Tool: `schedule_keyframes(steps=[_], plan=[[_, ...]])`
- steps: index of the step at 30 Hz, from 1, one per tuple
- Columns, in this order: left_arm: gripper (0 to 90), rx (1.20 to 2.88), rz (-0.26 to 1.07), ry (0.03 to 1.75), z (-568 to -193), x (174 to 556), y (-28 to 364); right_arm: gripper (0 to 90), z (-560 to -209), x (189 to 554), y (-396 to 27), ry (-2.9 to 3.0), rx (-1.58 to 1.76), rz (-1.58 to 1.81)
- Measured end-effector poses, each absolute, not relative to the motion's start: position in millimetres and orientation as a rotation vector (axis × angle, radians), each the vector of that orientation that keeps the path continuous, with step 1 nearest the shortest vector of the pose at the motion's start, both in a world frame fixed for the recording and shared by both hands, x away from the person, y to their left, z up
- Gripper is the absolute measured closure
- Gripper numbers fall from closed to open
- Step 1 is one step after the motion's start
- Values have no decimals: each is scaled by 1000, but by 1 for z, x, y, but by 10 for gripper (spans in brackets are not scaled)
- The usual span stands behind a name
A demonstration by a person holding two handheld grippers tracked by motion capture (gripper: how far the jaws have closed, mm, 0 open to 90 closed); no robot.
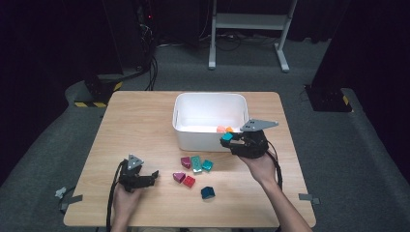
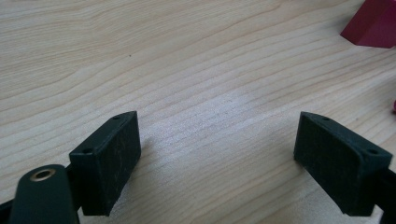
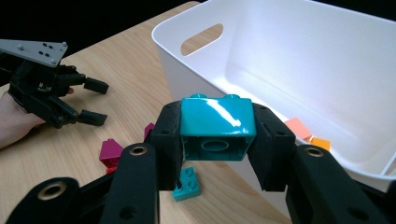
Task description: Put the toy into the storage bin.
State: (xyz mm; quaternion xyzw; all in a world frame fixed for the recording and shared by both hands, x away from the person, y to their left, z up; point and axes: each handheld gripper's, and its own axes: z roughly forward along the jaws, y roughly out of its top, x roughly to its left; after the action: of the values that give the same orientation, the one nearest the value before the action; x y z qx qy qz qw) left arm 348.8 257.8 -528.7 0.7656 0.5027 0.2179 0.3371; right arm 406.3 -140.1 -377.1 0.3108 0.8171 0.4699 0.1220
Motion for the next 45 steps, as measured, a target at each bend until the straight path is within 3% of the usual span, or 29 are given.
schedule_keyframes(steps=[45], plan=[[149, 1996, 568, 1310, -529, 349, 258, 586, -347, 454, -128, 2356, 986, 1359]])
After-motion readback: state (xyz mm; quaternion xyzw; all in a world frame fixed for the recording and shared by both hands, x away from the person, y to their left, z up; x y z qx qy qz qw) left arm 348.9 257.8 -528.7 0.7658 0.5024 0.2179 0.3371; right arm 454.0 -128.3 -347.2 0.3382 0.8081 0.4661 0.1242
